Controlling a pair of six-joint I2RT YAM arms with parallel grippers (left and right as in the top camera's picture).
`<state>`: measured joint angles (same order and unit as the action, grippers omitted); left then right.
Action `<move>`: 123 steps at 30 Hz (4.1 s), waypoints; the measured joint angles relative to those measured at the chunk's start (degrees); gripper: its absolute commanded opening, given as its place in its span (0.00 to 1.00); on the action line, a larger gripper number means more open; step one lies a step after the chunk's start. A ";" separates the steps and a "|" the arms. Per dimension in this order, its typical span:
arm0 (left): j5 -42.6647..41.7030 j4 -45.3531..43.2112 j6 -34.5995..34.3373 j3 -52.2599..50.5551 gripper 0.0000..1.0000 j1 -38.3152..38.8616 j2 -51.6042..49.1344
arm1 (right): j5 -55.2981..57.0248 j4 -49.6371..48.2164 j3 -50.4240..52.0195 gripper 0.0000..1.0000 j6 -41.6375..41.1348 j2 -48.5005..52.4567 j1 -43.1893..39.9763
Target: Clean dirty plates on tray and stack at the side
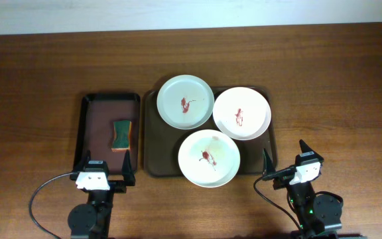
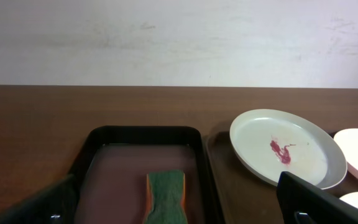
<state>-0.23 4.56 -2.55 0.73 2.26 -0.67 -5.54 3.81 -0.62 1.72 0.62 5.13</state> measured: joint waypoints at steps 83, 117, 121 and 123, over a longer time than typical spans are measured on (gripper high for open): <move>1.70 20.50 0.61 51.60 0.00 -0.04 -97.29 | -9.20 47.67 -55.10 0.76 -10.08 62.99 -0.07; -1.53 19.41 0.61 52.09 0.00 -0.15 -79.69 | -18.43 37.16 -55.32 0.04 -12.55 99.73 7.67; -1.53 17.05 0.61 52.09 0.00 -0.13 -75.82 | -19.02 34.47 -55.30 0.04 -14.45 99.73 7.69; -1.53 16.98 0.61 52.09 0.00 -0.15 -73.83 | -19.26 33.33 -55.30 0.04 -15.45 99.73 7.74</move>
<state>-1.76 21.54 -1.93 52.82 2.11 -74.50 -24.80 37.15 -55.92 -13.74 100.36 12.86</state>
